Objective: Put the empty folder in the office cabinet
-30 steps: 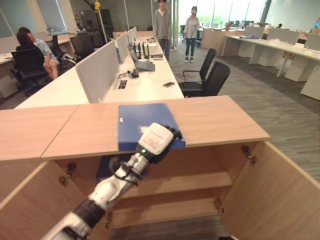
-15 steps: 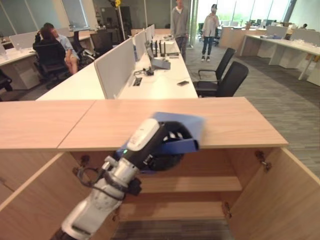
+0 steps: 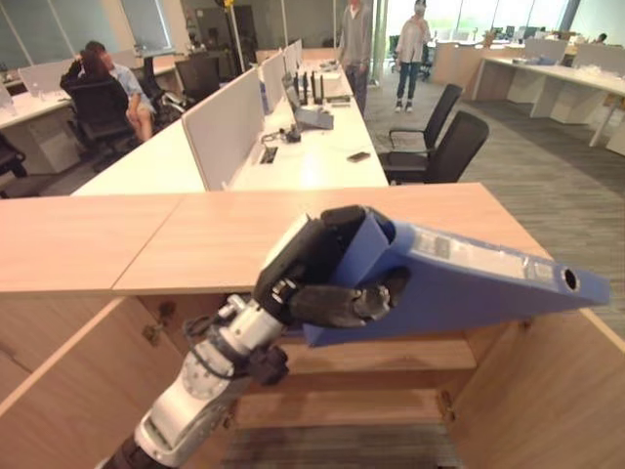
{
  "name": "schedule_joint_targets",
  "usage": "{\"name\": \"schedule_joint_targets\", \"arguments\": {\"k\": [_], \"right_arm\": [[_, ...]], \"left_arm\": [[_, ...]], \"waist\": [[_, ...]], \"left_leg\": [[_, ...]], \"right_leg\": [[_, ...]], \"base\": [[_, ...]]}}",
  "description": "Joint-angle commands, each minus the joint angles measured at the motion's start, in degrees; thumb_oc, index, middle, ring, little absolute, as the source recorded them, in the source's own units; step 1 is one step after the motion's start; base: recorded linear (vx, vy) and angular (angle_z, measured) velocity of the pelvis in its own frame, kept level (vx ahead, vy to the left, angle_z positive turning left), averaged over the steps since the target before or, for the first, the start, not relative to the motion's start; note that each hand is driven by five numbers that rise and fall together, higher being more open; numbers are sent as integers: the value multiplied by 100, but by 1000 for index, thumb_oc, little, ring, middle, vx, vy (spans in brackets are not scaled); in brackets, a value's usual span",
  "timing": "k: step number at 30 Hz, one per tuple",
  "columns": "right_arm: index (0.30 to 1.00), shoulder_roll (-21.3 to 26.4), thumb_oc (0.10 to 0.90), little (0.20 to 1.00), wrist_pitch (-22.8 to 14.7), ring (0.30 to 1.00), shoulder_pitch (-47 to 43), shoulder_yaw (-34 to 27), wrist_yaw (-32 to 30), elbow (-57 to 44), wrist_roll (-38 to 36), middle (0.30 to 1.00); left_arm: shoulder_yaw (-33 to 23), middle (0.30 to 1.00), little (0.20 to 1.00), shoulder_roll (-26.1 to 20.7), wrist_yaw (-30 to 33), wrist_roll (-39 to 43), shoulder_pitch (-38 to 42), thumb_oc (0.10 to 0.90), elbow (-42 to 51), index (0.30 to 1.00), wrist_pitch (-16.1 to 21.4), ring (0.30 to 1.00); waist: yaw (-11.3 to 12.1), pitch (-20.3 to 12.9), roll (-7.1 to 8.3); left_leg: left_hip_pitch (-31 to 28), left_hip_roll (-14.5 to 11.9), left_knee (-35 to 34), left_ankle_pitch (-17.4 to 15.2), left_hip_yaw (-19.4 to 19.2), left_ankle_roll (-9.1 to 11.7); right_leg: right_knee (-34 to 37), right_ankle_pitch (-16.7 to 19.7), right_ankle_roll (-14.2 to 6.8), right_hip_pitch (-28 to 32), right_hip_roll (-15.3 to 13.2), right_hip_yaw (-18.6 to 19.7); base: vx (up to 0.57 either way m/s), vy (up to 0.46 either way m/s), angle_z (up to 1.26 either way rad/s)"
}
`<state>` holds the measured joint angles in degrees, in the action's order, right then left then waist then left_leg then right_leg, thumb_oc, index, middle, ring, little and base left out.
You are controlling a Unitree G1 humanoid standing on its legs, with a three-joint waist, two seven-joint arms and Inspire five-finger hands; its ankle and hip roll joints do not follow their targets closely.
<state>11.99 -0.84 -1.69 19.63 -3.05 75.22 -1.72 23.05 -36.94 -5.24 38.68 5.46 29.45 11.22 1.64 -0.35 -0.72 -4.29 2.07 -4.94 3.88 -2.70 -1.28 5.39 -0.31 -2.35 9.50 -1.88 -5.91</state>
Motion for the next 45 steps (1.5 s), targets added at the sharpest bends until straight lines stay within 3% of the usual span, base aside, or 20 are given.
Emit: {"name": "schedule_joint_targets", "arguments": {"k": [1, 6, 10, 16, 17, 24, 30, 31, 36, 38, 45], "right_arm": [[900, -149, 800, 900, -51, 900, -405, 338, 75, 461, 225, 900], [900, -150, 800, 900, -85, 900, -420, 359, 102, 426, 204, 900], [900, -112, 800, 900, -106, 900, -433, 303, 148, 372, 135, 900], [900, -40, 800, 900, -173, 900, -471, 216, 286, 239, -100, 900], [900, -11, 800, 900, -194, 900, -492, 193, 338, 180, -218, 900], [900, 112, 800, 900, -197, 900, -583, 232, 479, -160, -307, 900], [900, 257, 800, 900, -160, 900, -653, 420, 442, -569, 136, 900], [900, 386, 800, 900, -164, 900, -696, 559, 369, -1019, 516, 900], [900, 721, 800, 900, -143, 900, -641, 712, 373, -2194, 1028, 900], [900, 997, 800, 900, -162, 900, -565, 813, 435, -3123, 1380, 900], [900, 1231, 800, 900, -237, 900, -467, 932, 472, -4414, 1642, 900]], "left_arm": [[-196, 300, 300, 334, -106, 930, 694, 400, 275, 300, 505, 300], [-92, 300, 300, 267, -241, 1121, 493, 400, 43, 300, 361, 300], [-113, 300, 300, -77, -348, 834, -47, 400, -233, 300, 149, 300], [-189, 300, 300, -908, -740, -101, -865, 400, -711, 300, -212, 300], [-176, 300, 300, -1020, -782, -546, -1065, 400, -965, 300, -287, 300], [-406, 300, 300, -1207, -810, -2298, -1432, 400, -1827, 300, -307, 300], [-840, 300, 300, -1131, -600, -3219, -1676, 400, -2040, 300, -315, 300], [-1125, 300, 300, -893, -395, -3556, -1817, 400, -2162, 300, -338, 300], [-1449, 300, 300, -308, -47, -4336, -1822, 400, -2458, 300, -407, 300], [-1619, 300, 300, 49, 207, -4642, -1846, 400, -2490, 300, -376, 300], [-1451, 300, 300, 369, 410, -4679, -1628, 400, -2372, 300, -267, 300]], "waist": [[-62, -39, 279], [-63, -21, 270], [-35, -7, 252], [33, -3, 206], [56, -1, 196], [123, 6, 160], [164, 18, 159], [185, 35, 168], [155, 59, 197], [140, 87, 222], [105, 118, 229]], "left_leg": [[-399, -158, -6, -827, 129, 177], [-400, -161, -6, -818, 113, 176], [-399, -165, -6, -805, 112, 174], [-393, -164, -6, -794, 125, 172], [-397, -166, -6, -784, 132, 173], [-371, -153, -6, -767, 165, 168], [-344, -151, -6, -754, 177, 162], [-329, -149, -6, -751, 191, 160], [-303, -146, -6, -751, 224, 149], [-275, -142, -6, -750, 234, 141], [-249, -152, -6, -753, 206, 137]], "right_leg": [[-39, -268, -243, 92, -88, -179], [-39, -259, -244, 85, -87, -157], [-39, -250, -246, 77, -90, -153], [-39, -247, -252, 78, -90, -169], [-39, -250, -256, 79, -89, -174], [-39, -258, -269, 49, -95, -199], [-39, -265, -262, 28, -98, -220], [-39, -274, -252, 19, -101, -226], [-39, -304, -233, 7, -102, -240], [-39, -315, -220, -7, -107, -252], [-39, -326, -214, -23, -117, -276]], "base": [[0, 0, 0], [0, 0, 0], [0, 0, 0], [0, 0, 0], [0, 0, 0], [0, 0, 0], [0, 0, 0], [0, 0, 0], [0, 0, 0], [0, 0, 0], [0, 0, 0]]}}
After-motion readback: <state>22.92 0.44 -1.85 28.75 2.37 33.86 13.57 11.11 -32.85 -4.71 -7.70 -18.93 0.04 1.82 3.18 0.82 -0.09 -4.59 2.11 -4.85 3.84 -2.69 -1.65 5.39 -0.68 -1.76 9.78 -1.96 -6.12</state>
